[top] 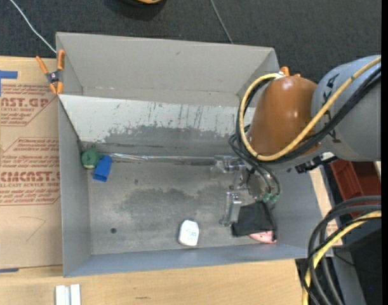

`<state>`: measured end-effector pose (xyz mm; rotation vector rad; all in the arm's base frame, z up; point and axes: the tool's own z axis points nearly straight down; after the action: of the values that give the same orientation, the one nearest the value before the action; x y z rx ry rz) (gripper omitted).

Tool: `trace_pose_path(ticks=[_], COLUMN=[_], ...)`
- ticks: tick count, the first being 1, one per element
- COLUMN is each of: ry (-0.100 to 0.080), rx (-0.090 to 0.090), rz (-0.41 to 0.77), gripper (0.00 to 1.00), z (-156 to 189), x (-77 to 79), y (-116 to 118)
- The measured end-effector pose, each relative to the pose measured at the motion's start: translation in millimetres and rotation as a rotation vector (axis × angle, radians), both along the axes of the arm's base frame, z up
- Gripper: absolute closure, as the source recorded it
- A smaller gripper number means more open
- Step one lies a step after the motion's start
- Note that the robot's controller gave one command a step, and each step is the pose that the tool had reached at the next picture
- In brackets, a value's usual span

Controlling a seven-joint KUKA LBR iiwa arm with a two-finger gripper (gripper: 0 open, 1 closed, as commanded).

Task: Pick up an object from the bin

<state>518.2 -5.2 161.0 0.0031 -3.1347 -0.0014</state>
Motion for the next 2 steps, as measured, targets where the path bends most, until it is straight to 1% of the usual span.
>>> trace_pose_path(ticks=[1,2], ry=[-0.008,0.006], rx=[0.0,0.0], rz=[0.0,0.07], gripper=[0.0,0.0], z=[4.1,-55.6], x=[1.9,-21.5], y=[-0.1,-37.6])
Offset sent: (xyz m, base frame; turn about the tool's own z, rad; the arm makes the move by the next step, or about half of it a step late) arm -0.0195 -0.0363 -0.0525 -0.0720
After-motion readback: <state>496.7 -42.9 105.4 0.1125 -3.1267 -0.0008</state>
